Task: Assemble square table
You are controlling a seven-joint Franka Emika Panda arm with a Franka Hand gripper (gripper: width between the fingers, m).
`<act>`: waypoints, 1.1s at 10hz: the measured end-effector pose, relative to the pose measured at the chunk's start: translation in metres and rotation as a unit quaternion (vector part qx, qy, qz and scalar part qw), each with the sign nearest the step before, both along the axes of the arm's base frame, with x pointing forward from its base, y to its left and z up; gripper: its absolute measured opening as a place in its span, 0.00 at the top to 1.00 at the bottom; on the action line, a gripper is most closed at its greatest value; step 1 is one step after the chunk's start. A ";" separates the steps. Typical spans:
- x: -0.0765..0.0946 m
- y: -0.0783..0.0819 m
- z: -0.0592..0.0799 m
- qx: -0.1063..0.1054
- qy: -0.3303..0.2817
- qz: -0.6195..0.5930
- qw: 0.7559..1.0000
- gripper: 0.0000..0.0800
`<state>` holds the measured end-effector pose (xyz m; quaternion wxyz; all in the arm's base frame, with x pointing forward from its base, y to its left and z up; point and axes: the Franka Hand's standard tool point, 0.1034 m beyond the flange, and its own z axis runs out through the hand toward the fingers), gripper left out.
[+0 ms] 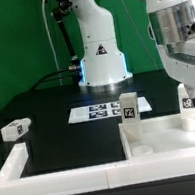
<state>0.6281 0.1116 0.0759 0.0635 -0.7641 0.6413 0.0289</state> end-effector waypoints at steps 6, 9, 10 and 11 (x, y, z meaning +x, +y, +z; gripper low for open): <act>0.003 0.003 0.000 -0.051 -0.038 0.335 0.940 0.19; 0.003 0.012 0.000 -0.068 -0.054 0.497 0.864 0.19; 0.004 0.010 0.000 -0.068 -0.053 0.480 0.873 0.19; 0.004 0.010 0.000 -0.068 -0.052 0.474 0.877 0.19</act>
Offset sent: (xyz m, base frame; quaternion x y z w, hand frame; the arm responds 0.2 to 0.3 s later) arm 0.0000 0.0000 0.0000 0.0000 0.0000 -0.1938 0.9810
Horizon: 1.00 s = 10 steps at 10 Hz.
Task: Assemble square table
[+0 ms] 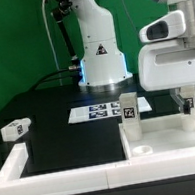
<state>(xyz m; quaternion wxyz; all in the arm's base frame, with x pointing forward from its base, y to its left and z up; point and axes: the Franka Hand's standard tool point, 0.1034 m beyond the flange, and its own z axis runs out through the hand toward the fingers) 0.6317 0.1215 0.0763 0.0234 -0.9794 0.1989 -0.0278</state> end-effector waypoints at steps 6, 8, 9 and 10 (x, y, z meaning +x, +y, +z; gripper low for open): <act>-0.002 -0.003 0.000 0.008 0.016 -0.219 0.976 0.64; -0.002 -0.004 0.000 0.025 0.034 -0.378 0.925 0.64; -0.002 -0.004 -0.002 0.043 0.043 -0.460 0.886 0.64; -0.002 -0.004 -0.002 0.058 0.052 -0.521 0.850 0.64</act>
Offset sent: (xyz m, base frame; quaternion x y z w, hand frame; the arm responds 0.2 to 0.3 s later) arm 0.0000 0.0000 0.0000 0.0000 0.0000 0.1938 0.9810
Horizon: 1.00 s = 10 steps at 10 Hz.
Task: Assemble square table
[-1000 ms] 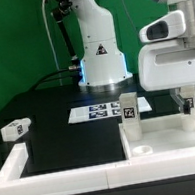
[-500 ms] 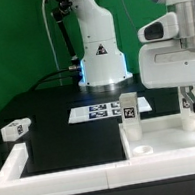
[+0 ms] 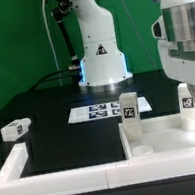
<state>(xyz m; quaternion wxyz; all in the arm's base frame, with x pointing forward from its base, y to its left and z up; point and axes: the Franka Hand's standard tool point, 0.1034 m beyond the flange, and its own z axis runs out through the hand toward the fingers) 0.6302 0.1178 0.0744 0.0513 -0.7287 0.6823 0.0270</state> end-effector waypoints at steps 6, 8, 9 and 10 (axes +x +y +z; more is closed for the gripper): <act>-0.002 0.013 -0.001 0.001 -0.002 -0.050 0.999 0.32; 0.001 0.018 -0.003 -0.019 -0.046 0.123 0.991 0.22; 0.001 0.017 -0.003 -0.018 -0.046 0.128 0.991 0.20; 0.001 0.017 -0.004 -0.022 -0.051 0.172 0.984 0.20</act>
Offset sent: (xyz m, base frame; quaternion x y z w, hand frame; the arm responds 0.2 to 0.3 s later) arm 0.0000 0.0000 0.0000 0.0000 0.0000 0.1296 0.9916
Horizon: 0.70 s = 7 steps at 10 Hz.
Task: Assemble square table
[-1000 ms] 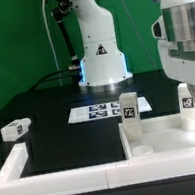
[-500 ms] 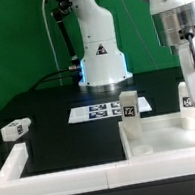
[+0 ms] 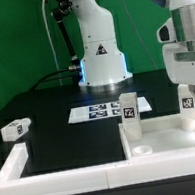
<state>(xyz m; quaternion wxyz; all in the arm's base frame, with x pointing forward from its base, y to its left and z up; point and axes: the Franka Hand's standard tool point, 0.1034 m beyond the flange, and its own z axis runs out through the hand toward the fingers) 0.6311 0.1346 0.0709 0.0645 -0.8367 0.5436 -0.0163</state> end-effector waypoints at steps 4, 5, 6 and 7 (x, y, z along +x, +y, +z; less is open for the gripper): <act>0.004 -0.011 0.003 -0.041 -0.024 0.277 0.960 0.19; 0.004 -0.008 0.003 -0.054 -0.032 0.354 0.933 0.19; 0.005 -0.009 0.002 -0.057 -0.036 0.374 0.925 0.19; 0.005 -0.009 0.002 -0.056 -0.036 0.369 0.927 0.19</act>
Offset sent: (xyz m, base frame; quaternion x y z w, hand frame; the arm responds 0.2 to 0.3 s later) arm 0.0031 -0.0013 0.0095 -0.0172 0.0060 -0.4279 0.9036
